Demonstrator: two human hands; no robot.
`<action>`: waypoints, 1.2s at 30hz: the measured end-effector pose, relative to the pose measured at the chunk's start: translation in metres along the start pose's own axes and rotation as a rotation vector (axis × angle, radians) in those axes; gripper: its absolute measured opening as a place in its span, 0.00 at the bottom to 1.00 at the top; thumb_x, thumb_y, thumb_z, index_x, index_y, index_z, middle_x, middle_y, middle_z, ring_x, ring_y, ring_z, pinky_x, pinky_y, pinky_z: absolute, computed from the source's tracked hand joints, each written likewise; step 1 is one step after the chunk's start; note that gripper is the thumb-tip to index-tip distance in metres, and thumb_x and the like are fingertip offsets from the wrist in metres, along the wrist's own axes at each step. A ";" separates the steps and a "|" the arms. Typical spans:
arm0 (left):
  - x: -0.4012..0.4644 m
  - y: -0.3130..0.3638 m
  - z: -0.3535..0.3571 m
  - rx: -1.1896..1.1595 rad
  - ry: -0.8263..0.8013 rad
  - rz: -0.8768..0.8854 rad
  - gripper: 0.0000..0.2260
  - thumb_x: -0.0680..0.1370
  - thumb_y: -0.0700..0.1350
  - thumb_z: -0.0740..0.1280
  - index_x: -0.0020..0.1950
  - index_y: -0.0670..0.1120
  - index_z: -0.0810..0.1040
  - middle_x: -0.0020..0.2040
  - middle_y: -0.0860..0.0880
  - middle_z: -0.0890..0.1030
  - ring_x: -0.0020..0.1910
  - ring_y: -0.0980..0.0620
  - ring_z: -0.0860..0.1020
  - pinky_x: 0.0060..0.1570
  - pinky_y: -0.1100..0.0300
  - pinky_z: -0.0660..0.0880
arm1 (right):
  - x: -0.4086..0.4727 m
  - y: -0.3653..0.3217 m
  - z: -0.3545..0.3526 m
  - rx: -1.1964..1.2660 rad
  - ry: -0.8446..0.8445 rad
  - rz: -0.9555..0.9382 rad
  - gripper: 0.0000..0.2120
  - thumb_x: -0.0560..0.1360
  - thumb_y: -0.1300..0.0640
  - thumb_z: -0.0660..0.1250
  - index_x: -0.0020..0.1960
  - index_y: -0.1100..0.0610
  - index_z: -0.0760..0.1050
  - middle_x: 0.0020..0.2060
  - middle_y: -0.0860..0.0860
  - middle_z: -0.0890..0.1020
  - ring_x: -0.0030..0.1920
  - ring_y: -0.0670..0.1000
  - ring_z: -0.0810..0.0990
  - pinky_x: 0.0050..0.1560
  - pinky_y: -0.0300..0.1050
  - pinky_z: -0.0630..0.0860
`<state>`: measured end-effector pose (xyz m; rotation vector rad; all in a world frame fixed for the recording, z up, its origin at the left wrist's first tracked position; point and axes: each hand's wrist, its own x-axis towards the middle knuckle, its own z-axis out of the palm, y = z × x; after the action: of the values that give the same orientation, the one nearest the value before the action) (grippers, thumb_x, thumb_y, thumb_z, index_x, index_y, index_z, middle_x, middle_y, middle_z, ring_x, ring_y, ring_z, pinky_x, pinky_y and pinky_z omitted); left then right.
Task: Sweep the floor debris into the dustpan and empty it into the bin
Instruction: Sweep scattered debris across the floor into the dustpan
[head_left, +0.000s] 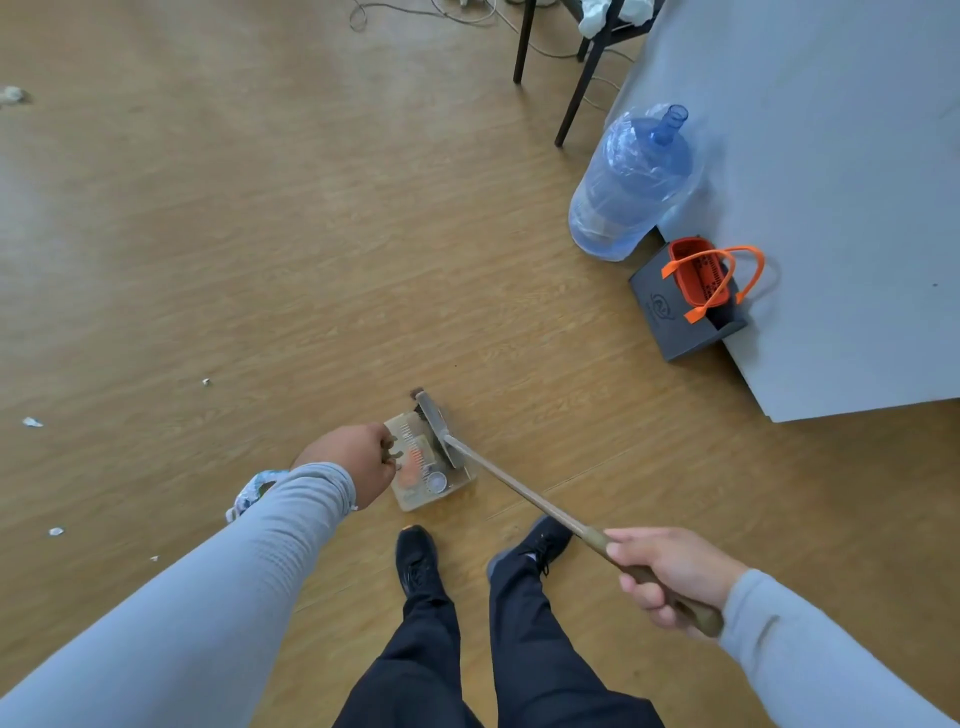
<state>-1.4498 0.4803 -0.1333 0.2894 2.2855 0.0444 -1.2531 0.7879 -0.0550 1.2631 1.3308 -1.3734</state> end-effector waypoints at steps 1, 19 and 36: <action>-0.002 -0.001 -0.001 -0.022 -0.025 -0.009 0.16 0.80 0.53 0.62 0.66 0.52 0.74 0.47 0.53 0.78 0.44 0.49 0.78 0.43 0.57 0.76 | -0.009 0.001 -0.008 0.007 0.009 0.001 0.23 0.81 0.59 0.65 0.75 0.54 0.68 0.32 0.54 0.77 0.25 0.46 0.70 0.21 0.38 0.68; -0.091 -0.070 -0.093 -0.654 0.254 -0.181 0.07 0.75 0.41 0.67 0.51 0.47 0.82 0.33 0.50 0.79 0.38 0.44 0.78 0.43 0.56 0.77 | -0.078 -0.096 0.025 -0.012 0.249 -0.129 0.11 0.79 0.57 0.66 0.57 0.63 0.77 0.31 0.54 0.77 0.24 0.47 0.72 0.24 0.37 0.69; -0.012 -0.090 -0.230 -0.887 0.449 -0.377 0.05 0.75 0.41 0.69 0.43 0.51 0.79 0.40 0.52 0.82 0.37 0.48 0.77 0.41 0.58 0.73 | -0.013 -0.320 0.031 -0.106 0.188 -0.179 0.07 0.79 0.60 0.64 0.43 0.60 0.71 0.26 0.54 0.73 0.18 0.45 0.68 0.18 0.32 0.63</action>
<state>-1.6300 0.4045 0.0182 -0.6668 2.4535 0.9738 -1.5688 0.7887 0.0080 1.2499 1.6580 -1.3103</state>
